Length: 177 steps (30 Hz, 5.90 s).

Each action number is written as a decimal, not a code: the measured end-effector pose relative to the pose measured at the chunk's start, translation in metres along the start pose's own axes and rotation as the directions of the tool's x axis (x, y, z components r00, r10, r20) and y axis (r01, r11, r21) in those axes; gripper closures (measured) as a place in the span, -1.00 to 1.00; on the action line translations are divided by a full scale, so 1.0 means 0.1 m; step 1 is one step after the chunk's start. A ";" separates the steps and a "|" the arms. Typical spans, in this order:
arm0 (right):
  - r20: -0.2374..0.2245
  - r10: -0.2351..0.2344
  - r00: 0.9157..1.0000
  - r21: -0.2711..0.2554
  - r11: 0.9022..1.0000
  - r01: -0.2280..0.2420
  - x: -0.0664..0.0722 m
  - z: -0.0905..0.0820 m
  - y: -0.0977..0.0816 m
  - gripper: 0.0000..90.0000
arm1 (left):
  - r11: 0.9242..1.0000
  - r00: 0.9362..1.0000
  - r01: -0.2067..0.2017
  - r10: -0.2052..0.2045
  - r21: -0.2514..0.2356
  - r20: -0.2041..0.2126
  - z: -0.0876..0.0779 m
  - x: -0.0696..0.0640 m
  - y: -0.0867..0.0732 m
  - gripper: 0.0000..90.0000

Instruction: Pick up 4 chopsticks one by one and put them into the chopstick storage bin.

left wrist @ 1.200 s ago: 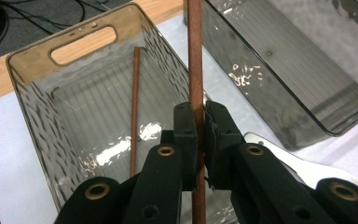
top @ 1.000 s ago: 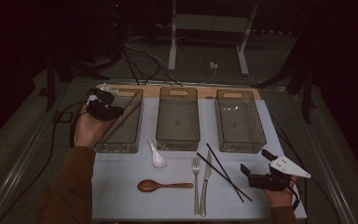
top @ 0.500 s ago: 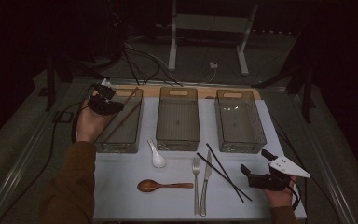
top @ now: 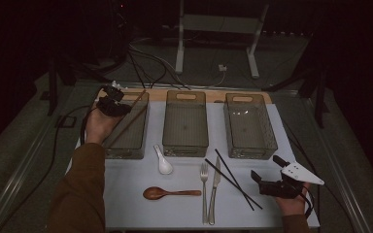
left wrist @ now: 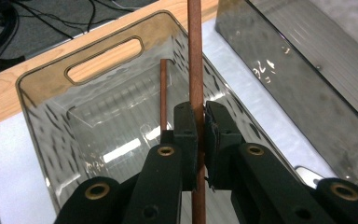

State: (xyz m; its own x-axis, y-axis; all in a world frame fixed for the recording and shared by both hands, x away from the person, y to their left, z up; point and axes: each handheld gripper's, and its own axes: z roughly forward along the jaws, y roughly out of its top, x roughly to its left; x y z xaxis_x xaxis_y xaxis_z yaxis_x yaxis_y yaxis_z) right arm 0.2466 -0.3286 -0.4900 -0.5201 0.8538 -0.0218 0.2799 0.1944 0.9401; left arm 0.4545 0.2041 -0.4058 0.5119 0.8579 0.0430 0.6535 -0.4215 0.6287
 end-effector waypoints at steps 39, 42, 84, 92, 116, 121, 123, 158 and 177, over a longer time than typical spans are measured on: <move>0.000 -0.002 1.000 0.005 1.000 0.002 0.02 0.00 0.00 -1.00 | 0.976 0.984 0.178 -0.173 -0.130 0.045 -0.28 0.07 -0.48 -0.98; 0.000 -0.001 1.000 0.007 1.000 0.001 0.02 0.00 0.00 -1.00 | 0.975 0.985 0.173 -0.169 -0.141 0.045 -0.32 0.03 -0.53 -0.98; -0.006 0.026 1.000 0.008 1.000 -0.026 0.00 -0.03 0.08 -1.00 | 0.920 0.992 0.118 -0.090 -0.374 0.091 -0.82 -0.78 -1.50 -0.98; -0.026 0.006 1.000 0.023 1.000 -0.006 0.01 -0.08 0.25 -1.00 | 0.908 0.991 0.121 -0.087 -0.401 0.101 -0.85 -0.85 -1.66 -0.98; -0.154 -0.082 0.985 0.221 0.969 0.115 0.19 0.21 0.46 -1.00 | 0.891 0.989 0.150 -0.130 -0.429 0.076 -0.79 -0.88 -1.85 -0.98; -0.176 -0.084 0.981 0.259 0.957 0.129 0.24 0.29 0.44 -1.00 | 0.891 0.989 0.147 -0.134 -0.430 0.059 -0.81 -0.88 -1.87 -0.98; -0.181 -0.089 0.979 0.271 0.953 0.137 0.26 0.32 0.43 -1.00 | 0.890 0.989 0.150 -0.140 -0.431 0.056 -0.81 -0.87 -1.88 -0.98; -0.307 -0.149 0.940 0.510 0.808 0.294 0.61 0.69 0.12 0.60 | 0.896 0.988 0.156 -0.143 -0.415 0.063 -0.77 -0.88 -1.90 -0.98; -0.263 -0.067 0.962 0.573 0.792 0.212 0.61 0.75 0.09 0.93 | 0.901 0.989 0.149 -0.134 -0.407 0.063 -0.76 -0.90 -1.90 -0.98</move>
State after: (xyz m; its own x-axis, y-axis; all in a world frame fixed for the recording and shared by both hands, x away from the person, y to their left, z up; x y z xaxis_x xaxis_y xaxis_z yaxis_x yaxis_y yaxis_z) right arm 0.2781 -0.2388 -0.5083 -0.7315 0.6818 0.0051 0.5739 0.6116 0.5446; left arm 0.2417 0.2293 -0.4700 0.4537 0.8865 -0.0912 0.4378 -0.1326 0.8892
